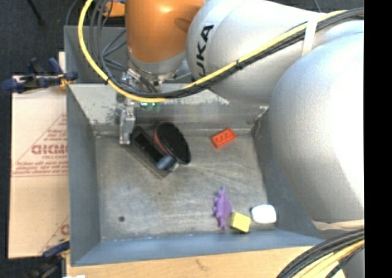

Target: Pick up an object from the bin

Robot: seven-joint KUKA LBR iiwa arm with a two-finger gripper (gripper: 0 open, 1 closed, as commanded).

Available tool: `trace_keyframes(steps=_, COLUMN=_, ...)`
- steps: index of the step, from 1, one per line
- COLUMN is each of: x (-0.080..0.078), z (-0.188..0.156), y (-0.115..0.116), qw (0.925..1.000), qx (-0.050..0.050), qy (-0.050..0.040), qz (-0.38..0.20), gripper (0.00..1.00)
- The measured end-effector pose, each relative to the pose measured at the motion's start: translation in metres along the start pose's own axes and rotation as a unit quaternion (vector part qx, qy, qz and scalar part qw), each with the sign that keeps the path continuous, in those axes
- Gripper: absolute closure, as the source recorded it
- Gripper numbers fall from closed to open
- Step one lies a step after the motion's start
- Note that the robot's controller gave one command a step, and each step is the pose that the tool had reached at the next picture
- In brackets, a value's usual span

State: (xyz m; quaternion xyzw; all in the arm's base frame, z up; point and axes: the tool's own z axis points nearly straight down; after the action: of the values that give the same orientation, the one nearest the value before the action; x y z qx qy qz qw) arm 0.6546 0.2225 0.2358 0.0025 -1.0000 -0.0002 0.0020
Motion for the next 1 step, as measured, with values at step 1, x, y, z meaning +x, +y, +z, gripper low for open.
trace_keyframes(steps=1, x=-0.0016, z=-0.0060, y=-0.0014, qw=1.0000, qx=-0.001, qy=-0.0044, qz=0.002, gripper=0.00)
